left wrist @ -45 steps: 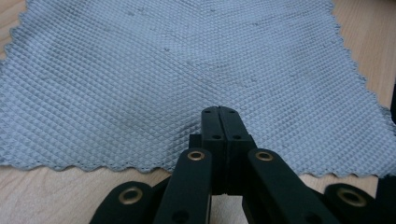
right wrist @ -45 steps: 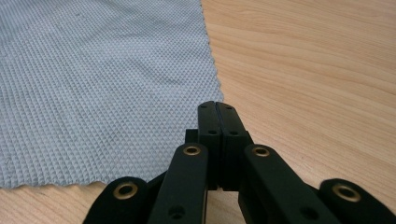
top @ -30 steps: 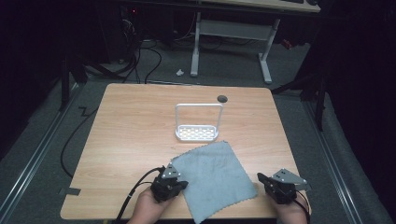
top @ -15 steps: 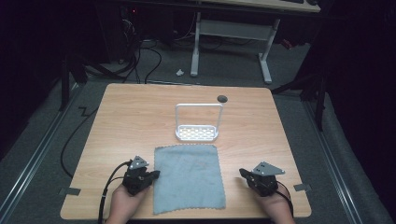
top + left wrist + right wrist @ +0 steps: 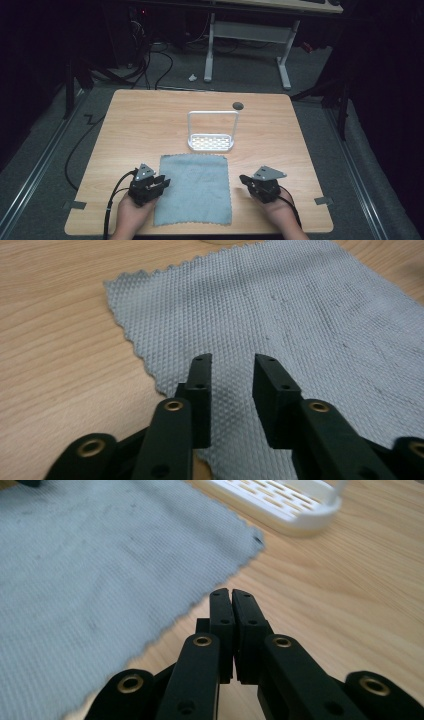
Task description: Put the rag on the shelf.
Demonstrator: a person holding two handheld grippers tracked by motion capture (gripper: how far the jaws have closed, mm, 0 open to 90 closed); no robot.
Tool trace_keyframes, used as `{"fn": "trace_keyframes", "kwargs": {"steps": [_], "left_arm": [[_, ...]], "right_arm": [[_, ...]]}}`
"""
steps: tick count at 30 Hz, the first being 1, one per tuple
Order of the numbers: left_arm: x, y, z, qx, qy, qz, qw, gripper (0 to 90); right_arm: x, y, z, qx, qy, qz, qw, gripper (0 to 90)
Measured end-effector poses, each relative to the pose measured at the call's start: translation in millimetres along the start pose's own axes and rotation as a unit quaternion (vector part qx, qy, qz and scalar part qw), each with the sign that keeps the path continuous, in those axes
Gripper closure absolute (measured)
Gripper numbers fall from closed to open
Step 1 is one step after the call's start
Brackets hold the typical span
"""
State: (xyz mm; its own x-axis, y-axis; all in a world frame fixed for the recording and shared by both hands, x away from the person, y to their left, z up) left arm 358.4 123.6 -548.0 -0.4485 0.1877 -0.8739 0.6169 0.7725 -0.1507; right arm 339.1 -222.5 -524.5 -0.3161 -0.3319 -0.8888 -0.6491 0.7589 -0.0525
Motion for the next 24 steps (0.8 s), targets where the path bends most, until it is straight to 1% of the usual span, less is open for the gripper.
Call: {"fn": "trace_keyframes", "kwargs": {"steps": [1,2,3,4,6,8,9,10,11,12,13,15,16,18,19,20,21,22,23,24], "left_arm": [[0.0,0.0,0.0,0.0,0.0,0.0,1.0,66.1],[1.1,-0.7,4.6,0.0,0.008,0.007,0.9999,65.4],[1.1,-0.7,4.6,0.0,0.008,0.007,0.9999,65.3],[1.0,-1.5,6.2,-0.002,0.008,0.015,0.9999,65.3],[0.7,-1.7,6.3,-0.002,0.01,0.019,0.9998,65.7],[1.0,-2.1,5.7,0.0,0.011,0.021,0.9997,67.2],[1.0,-2.1,5.7,0.0,0.011,0.021,0.9997,67.9],[1.2,-3.4,4.8,0.008,0.015,0.02,0.9996,68.5],[1.4,-4.9,4.3,0.012,0.017,0.02,0.9996,68.7],[1.4,-4.9,4.3,0.012,0.017,0.02,0.9996,69.4],[2.1,-9.7,3.7,0.026,0.021,0.021,0.9992,70.3],[3.0,-17.3,2.5,0.041,0.029,0.025,0.9984,70.8],[3.0,-17.3,2.5,0.041,0.029,0.025,0.9984,71.1],[4.6,-27.3,1.5,0.057,0.035,0.029,0.9973,71.5],[6.1,-39.1,1.8,0.079,0.04,0.025,0.9957,71.9],[6.0,-43.0,2.5,0.089,0.044,0.039,0.9943,72.2],[6.1,-48.1,3.6,0.094,0.046,0.046,0.9934,72.4],[7.0,-56.0,4.8,0.099,0.042,0.029,0.9938,72.5],[5.8,-55.1,5.5,0.1,0.049,0.058,0.9921,72.5],[5.2,-56.4,6.1,0.1,0.051,0.06,0.9918,72.5]], "right_arm": [[-3.1,2.6,6.9,-0.003,0.002,0.004,1.0,89.2],[-5.4,5.1,14.6,-0.008,0.004,0.006,0.9999,89.2],[-5.4,5.1,14.6,-0.008,0.004,0.006,0.9999,89.2],[-7.9,11.6,30.3,-0.014,0.019,-0.003,0.9997,89.2],[-8.9,18.1,43.6,-0.02,0.033,-0.009,0.9992,89.2],[-8.4,22.6,52.4,-0.021,0.049,-0.012,0.9985,89.2],[-8.4,22.6,52.4,-0.021,0.049,-0.012,0.9985,89.2],[-6.0,25.6,56.3,-0.02,0.059,-0.023,0.9978,89.4],[-5.4,26.1,55.2,-0.019,0.058,-0.026,0.9978,89.5],[-5.4,26.1,55.2,-0.019,0.058,-0.026,0.9978,89.5],[-3.9,26.8,50.7,-0.019,0.062,-0.028,0.9975,89.8],[-0.4,27.7,43.4,-0.021,0.062,-0.032,0.9973,89.9],[-0.4,27.7,43.4,-0.021,0.062,-0.032,0.9973,89.9],[4.0,29.3,33.0,-0.023,0.066,-0.035,0.9969,89.9],[9.4,30.6,21.9,-0.027,0.067,-0.034,0.9968,89.8],[12.1,31.5,16.6,-0.027,0.067,-0.034,0.9969,89.8],[14.5,31.9,11.5,-0.026,0.067,-0.036,0.9968,89.8],[16.7,32.2,7.3,-0.027,0.067,-0.032,0.9969,89.8],[18.8,32.3,4.1,-0.026,0.063,-0.029,0.9972,89.7],[20.4,32.3,1.7,-0.025,0.06,-0.028,0.9975,89.1]]}}
Point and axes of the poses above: each handheld gripper's, and its own axes: z roughly forward along the jaws, x roughly out of its underside, y roughly to its left, the point moved 3 cm from there along z, roughly forward along the jaws, and after that the axes turned 12 degrees about -y, right-handed, at the moved point
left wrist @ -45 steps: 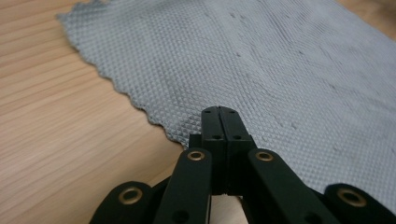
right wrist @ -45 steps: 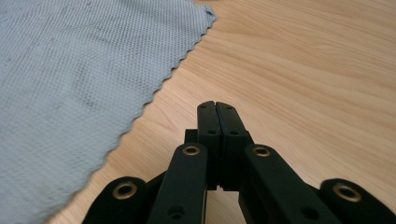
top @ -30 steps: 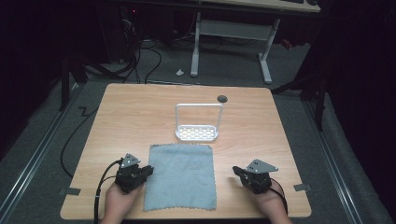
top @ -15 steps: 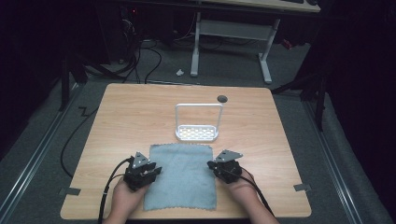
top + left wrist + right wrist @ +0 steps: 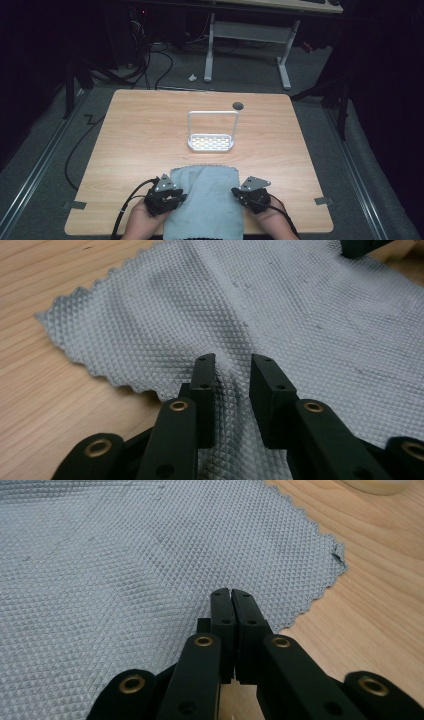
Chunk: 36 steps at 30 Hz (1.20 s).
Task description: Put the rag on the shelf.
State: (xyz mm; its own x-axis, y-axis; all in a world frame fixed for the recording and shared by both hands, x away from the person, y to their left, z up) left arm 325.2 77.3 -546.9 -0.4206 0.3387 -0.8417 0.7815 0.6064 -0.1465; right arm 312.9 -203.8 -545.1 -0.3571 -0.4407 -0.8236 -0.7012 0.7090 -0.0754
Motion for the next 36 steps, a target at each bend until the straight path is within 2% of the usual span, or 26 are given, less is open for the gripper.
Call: {"fn": "trace_keyframes", "kwargs": {"steps": [2,4,6,8,9,10,11,13,14,16,18,20,23,26,27,28,29,31,36], "left_arm": [[-0.3,0.1,0.1,0.001,-0.001,-0.002,1.0,72.3],[-1.8,7.1,-4.1,-0.017,-0.016,-0.004,0.9997,71.9],[-3.7,17.0,-8.9,-0.037,-0.032,-0.014,0.9987,70.1],[-4.8,29.6,-12.0,-0.06,-0.048,-0.03,0.9966,66.6],[-4.8,29.6,-12.0,-0.06,-0.048,-0.03,0.9966,65.2],[-5.2,35.8,-12.6,-0.071,-0.057,-0.037,0.9952,65.2],[-7.7,45.9,-11.1,-0.085,-0.077,-0.049,0.9922,65.7],[-11.8,52.9,-4.6,-0.098,-0.075,-0.05,0.9911,65.0],[-11.8,52.9,-4.6,-0.098,-0.075,-0.05,0.9911,64.6],[-17.6,62.2,7.8,-0.112,-0.057,-0.054,0.9906,62.9],[-19.7,67.6,14.1,-0.113,-0.053,-0.069,0.9898,62.7],[-20.1,69.4,16.6,-0.114,-0.05,-0.071,0.9897,62.4],[-17.8,72.4,19.1,-0.126,-0.054,-0.083,0.9871,64.2],[-16.6,71.8,19.1,-0.122,-0.058,-0.083,0.9874,68.5],[-16.3,70.9,19.4,-0.118,-0.058,-0.077,0.9883,68.5],[-16.4,69.9,19.9,-0.116,-0.057,-0.075,0.9888,70.8],[-16.3,69.7,20.5,-0.107,-0.056,-0.077,0.9898,77.0],[-15.9,70.9,20.3,-0.1,-0.056,-0.087,0.9896,82.4],[-15.6,70.7,20.3,-0.094,-0.054,-0.086,0.9904,86.7]], "right_arm": [[2.5,-1.4,-3.7,0.002,-0.013,0.009,0.9999,87.4],[1.8,-6.4,-9.2,-0.003,-0.033,0.034,0.9989,87.0],[0.5,-12.8,-16.8,0.012,-0.047,0.037,0.9981,85.4],[3.6,-19.4,-22.3,0.018,-0.057,0.051,0.9969,84.0],[6.0,-22.0,-23.8,0.019,-0.058,0.057,0.9965,83.2],[6.0,-22.0,-23.8,0.019,-0.058,0.057,0.9965,83.2],[9.4,-25.6,-24.7,0.026,-0.057,0.06,0.9962,81.4],[9.6,-27.6,-24.4,0.027,-0.062,0.067,0.9955,78.8],[9.6,-27.6,-24.4,0.027,-0.062,0.067,0.9955,78.8],[9.2,-28.7,-23.6,0.034,-0.062,0.073,0.9948,76.3],[9.7,-28.3,-23.0,0.039,-0.061,0.071,0.9949,75.2],[9.9,-28.4,-22.8,0.041,-0.059,0.072,0.9948,76.1],[8.5,-31.1,-21.4,0.047,-0.062,0.08,0.9938,77.4],[6.6,-32.9,-17.9,0.048,-0.062,0.088,0.9931,75.7],[5.1,-34.7,-14.9,0.048,-0.061,0.09,0.9929,75.2],[3.1,-36.6,-11.2,0.05,-0.059,0.093,0.9927,74.6],[-2.0,-41.6,-3.0,0.052,-0.057,0.099,0.9921,72.8],[-7.6,-46.5,4.6,0.056,-0.05,0.106,0.9915,72.6],[-16.0,-56.4,20.4,0.068,-0.041,0.115,0.9902,71.9]]}}
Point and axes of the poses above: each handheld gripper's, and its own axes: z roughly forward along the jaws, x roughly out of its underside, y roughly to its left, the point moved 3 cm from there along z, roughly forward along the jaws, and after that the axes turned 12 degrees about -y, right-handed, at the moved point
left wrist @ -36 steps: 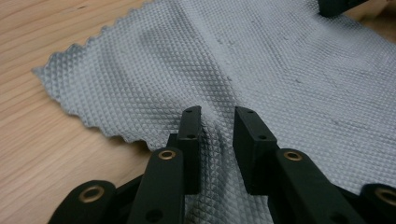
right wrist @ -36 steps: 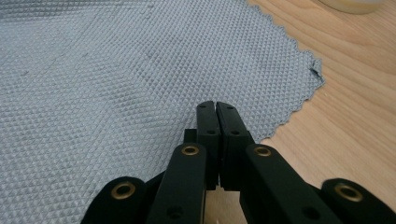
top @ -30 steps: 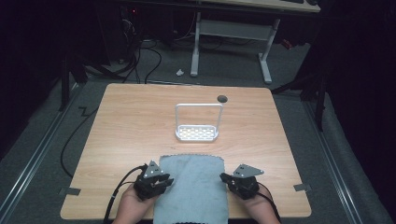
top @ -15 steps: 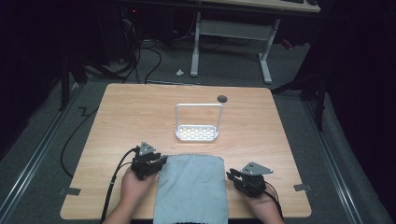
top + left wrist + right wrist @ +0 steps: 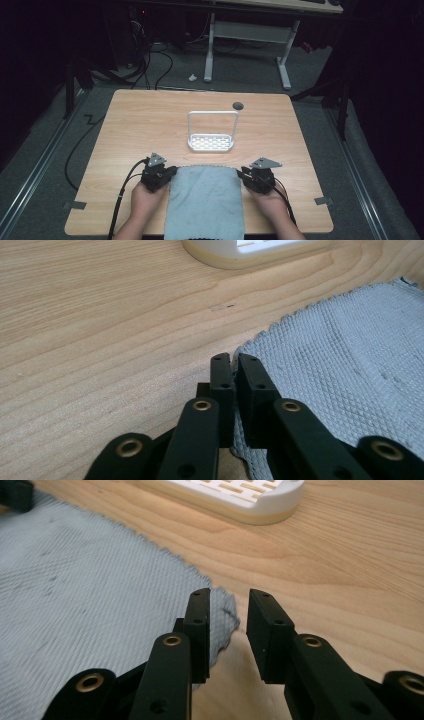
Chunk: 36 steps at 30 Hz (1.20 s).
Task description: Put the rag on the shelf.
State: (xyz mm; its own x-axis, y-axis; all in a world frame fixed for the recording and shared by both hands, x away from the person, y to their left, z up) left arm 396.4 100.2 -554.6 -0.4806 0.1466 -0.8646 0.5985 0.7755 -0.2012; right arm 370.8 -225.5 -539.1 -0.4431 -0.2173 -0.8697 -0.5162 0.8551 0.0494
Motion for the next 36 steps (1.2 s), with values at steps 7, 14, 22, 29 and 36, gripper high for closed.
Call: {"fn": "trace_keyframes", "kwargs": {"steps": [7,14,22,29,36], "left_arm": [[0.1,2.2,-0.1,0.017,0.001,-0.008,0.9998,87.9],[0.5,0.8,-0.9,0.014,0.003,-0.002,0.9999,87.8],[0.8,-0.4,-1.1,0.012,0.003,0.003,0.9999,88.2],[0.5,0.1,-1.0,0.012,0.003,0.001,0.9999,88.3],[-0.5,-2.2,-4.9,0.017,-0.015,0.012,0.9997,88.8]], "right_arm": [[-1.4,-0.8,20.4,0.014,0.022,-0.004,0.9997,71.2],[3.5,3.3,17.6,0.017,0.009,-0.023,0.9995,74.0],[5.9,10.2,14.7,0.008,0.008,-0.039,0.9992,89.1],[5.2,9.7,14.6,0.005,0.004,-0.052,0.9986,89.8],[0.3,8.6,5.7,0.006,-0.031,-0.039,0.9988,89.8]]}}
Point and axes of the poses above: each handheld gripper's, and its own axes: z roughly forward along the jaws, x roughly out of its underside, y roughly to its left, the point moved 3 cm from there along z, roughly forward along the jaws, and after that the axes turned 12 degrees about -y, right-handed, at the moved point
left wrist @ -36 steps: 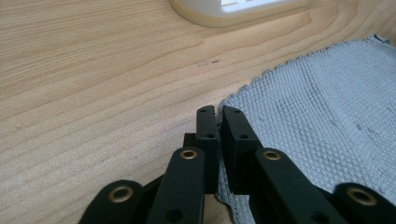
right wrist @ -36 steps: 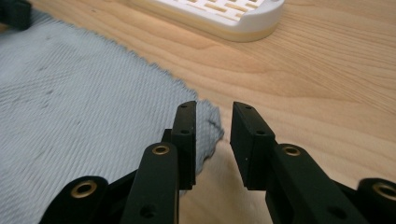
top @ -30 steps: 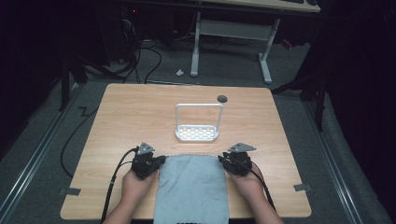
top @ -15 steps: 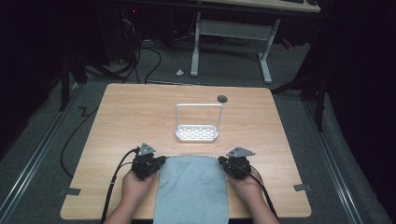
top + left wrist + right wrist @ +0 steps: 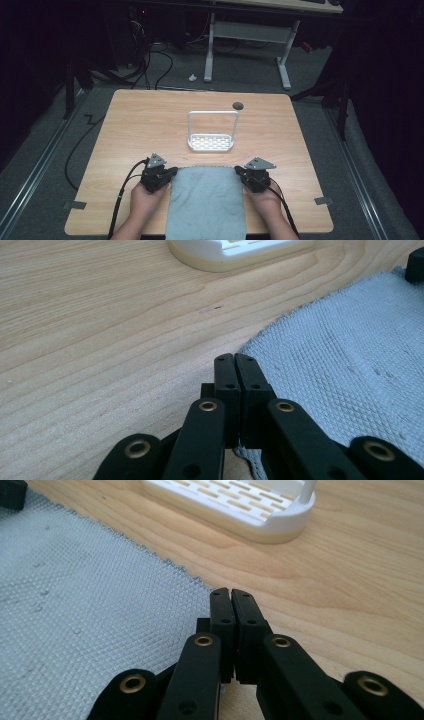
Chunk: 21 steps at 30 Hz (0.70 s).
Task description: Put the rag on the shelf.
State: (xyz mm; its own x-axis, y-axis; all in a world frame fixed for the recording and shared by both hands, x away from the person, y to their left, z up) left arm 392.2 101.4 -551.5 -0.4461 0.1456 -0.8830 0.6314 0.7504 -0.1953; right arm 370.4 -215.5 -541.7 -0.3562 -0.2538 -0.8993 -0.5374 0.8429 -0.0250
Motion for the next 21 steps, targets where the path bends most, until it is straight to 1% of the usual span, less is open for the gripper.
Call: {"fn": "trace_keyframes", "kwargs": {"steps": [2,4,6,7,8,9,13,17,19,21], "left_arm": [[-0.9,-1.0,-2.4,0.003,-0.011,0.0,0.9999,88.8],[-2.3,-3.1,-5.3,0.002,-0.024,0.006,0.9997,89.0],[-4.6,-5.5,-8.4,0.005,-0.038,0.003,0.9993,89.0],[-4.6,-5.5,-8.4,0.005,-0.038,0.003,0.9993,89.0],[-6.8,-7.3,-10.4,0.007,-0.049,0.002,0.9988,89.0],[-10.6,-10.4,-14.2,0.007,-0.065,0.005,0.9978,89.0],[-18.5,-15.0,-22.8,0.009,-0.089,0.007,0.996,89.0],[-29.8,-20.9,-34.2,0.011,-0.116,0.014,0.9931,89.0],[-37.0,-24.4,-40.7,0.011,-0.133,0.019,0.9909,89.0],[-45.3,-28.1,-47.0,0.007,-0.145,0.031,0.9889,89.0]], "right_arm": [[-0.8,-0.5,-2.7,0.001,-0.007,0.0,1.0,89.8],[-2.1,-0.6,-6.0,0.001,-0.016,0.005,0.9999,89.7],[-4.7,-1.1,-9.8,-0.001,-0.029,0.006,0.9996,89.7],[-4.7,-1.1,-9.8,-0.001,-0.029,0.006,0.9996,89.7],[-7.8,-0.6,-14.2,-0.001,-0.041,0.007,0.9992,89.6],[-9.4,-0.5,-16.6,0.0,-0.047,0.005,0.9989,89.6],[-15.8,-0.9,-25.7,-0.004,-0.065,0.006,0.9979,89.5],[-24.8,-1.4,-36.1,-0.005,-0.088,0.007,0.9961,89.6],[-31.6,-0.4,-42.6,0.0,-0.104,0.003,0.9946,89.6],[-38.6,0.8,-49.9,0.0,-0.124,0.003,0.9923,89.6]]}}
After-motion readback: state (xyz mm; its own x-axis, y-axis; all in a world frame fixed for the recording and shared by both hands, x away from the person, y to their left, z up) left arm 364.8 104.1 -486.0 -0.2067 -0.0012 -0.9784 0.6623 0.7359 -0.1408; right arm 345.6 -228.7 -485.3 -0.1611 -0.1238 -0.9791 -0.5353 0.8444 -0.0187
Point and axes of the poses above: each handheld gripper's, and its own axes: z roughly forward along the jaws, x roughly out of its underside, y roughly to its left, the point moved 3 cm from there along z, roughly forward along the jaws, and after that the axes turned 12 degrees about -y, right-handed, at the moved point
